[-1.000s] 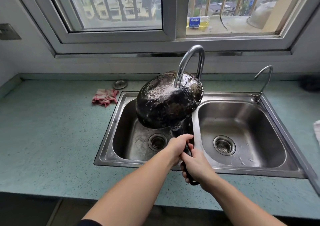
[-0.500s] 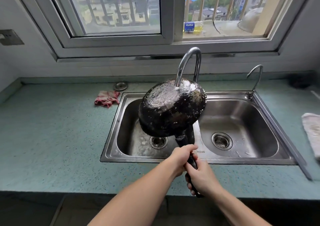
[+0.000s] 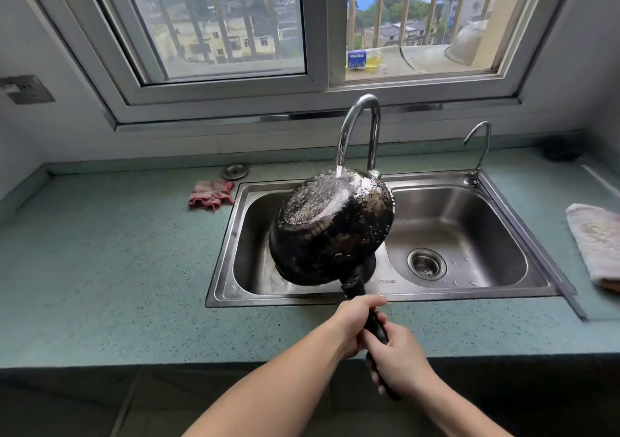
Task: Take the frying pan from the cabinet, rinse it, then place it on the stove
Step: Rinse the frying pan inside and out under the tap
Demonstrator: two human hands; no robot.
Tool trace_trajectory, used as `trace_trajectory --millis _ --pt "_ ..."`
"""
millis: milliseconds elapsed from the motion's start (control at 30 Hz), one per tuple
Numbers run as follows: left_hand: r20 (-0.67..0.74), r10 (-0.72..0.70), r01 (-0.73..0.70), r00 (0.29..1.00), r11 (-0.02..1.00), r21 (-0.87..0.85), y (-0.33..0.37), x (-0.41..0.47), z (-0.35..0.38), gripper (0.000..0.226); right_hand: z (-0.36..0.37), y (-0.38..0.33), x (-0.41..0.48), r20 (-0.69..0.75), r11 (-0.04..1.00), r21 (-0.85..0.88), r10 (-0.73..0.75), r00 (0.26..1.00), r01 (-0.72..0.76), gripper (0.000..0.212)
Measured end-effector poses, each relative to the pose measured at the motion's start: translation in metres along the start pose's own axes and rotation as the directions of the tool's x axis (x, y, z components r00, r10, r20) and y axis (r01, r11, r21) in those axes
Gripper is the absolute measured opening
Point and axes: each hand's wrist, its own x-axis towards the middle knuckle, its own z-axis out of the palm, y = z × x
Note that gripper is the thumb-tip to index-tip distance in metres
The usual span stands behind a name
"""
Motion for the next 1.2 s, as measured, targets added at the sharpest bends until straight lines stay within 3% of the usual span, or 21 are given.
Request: trace_trajectory --millis 200,400,633,800,900,1000,1133,1200 --pt "-0.011 -0.025 0.025 1.0 0.999 -0.023 -0.014 -0.012 -0.005 0.025 0.008 0.002 -0.017 -0.003 1.0 0.012 0.0 1.0 0.0 0.025" --pt "-0.17 0.02 -0.037 0.985 0.994 -0.1 -0.018 -0.021 -0.007 0.016 0.018 0.001 -0.027 -0.033 0.999 -0.046 -0.031 0.999 0.03 0.024" --pt "-0.268 0.055 -0.108 0.962 0.976 -0.187 -0.018 -0.033 -0.017 0.021 0.035 -0.005 -0.036 -0.1 0.976 -0.202 -0.105 0.99 0.083 0.02" --pt "-0.162 0.095 -0.13 0.982 0.966 -0.222 -0.009 -0.041 -0.032 0.029 0.048 -0.029 -0.043 -0.123 0.957 -0.279 -0.115 0.986 0.077 0.014" --pt "-0.075 0.135 -0.15 0.988 0.949 -0.278 -0.005 -0.047 -0.043 0.036 0.055 -0.046 -0.047 -0.131 0.943 -0.324 -0.128 0.983 0.079 0.043" --pt "-0.016 0.201 -0.194 0.979 0.916 -0.352 0.004 -0.055 -0.052 0.04 0.063 -0.067 -0.051 -0.095 0.938 -0.331 -0.138 0.986 0.1 0.055" --pt "0.038 0.228 -0.193 0.973 0.89 -0.413 0.012 -0.06 -0.062 0.049 0.065 -0.083 -0.054 -0.085 0.93 -0.351 -0.144 0.986 0.106 0.05" --pt "0.067 0.237 -0.185 0.969 0.881 -0.436 0.014 -0.06 -0.065 0.057 0.062 -0.086 -0.054 -0.055 0.962 -0.258 -0.105 0.993 0.087 0.042"
